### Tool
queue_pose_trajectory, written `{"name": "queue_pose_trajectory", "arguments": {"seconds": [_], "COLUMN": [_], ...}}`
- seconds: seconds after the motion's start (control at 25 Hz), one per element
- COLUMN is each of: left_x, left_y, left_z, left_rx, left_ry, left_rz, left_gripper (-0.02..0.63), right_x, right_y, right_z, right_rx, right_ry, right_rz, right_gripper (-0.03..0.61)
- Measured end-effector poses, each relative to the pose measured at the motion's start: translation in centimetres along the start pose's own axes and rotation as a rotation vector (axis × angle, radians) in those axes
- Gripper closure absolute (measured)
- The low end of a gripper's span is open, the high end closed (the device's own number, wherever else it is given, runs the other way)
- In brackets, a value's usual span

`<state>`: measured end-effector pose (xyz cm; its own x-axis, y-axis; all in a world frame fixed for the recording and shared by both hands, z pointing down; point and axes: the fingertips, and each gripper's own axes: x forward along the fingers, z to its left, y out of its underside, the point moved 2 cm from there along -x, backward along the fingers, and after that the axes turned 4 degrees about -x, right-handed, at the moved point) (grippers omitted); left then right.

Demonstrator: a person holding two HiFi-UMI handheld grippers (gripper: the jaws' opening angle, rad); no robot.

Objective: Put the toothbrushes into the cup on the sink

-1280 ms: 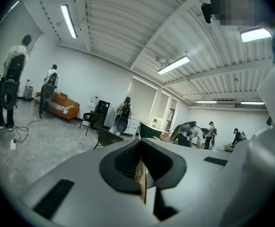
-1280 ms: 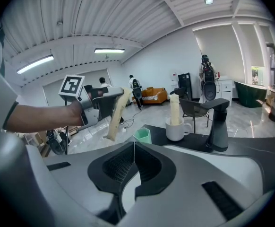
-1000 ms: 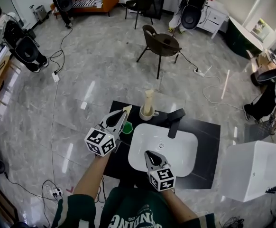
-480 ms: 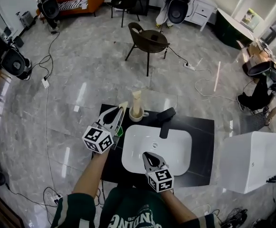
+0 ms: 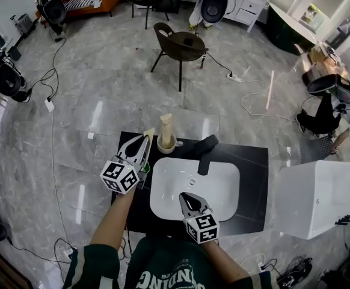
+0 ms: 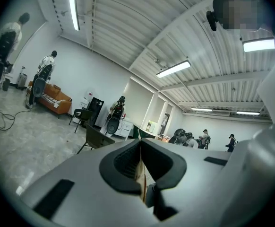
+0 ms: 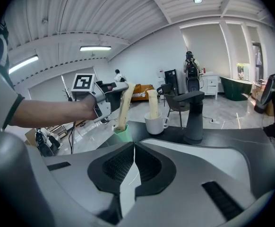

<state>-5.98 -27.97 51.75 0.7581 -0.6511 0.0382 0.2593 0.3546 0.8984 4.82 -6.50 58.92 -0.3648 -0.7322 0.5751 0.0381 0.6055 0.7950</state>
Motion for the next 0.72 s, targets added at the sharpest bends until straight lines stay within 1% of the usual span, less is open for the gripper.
{"name": "queue_pose_trajectory", "arguments": {"seconds": [0.24, 0.44, 0.72], "left_x": [0.5, 0.2, -0.8], "left_y": [1.5, 2.0, 2.0], "left_z": [1.0, 1.1, 0.9], "left_rx": [-0.006, -0.010, 0.008], "left_ry": [-0.032, -0.033, -0.031], "left_rz": [0.019, 0.034, 0.052], "left_gripper": [0.598, 0.598, 0.598], "right_x": [0.2, 0.5, 0.8], "right_y": [0.4, 0.5, 0.5], "right_z": [-0.7, -0.8, -0.2], "right_rx": [0.006, 0.012, 0.025], "right_ry": [0.011, 0.009, -0.006], "right_rz": [0.016, 0.024, 0.022], "right_gripper": [0.538, 0.538, 0.537]}}
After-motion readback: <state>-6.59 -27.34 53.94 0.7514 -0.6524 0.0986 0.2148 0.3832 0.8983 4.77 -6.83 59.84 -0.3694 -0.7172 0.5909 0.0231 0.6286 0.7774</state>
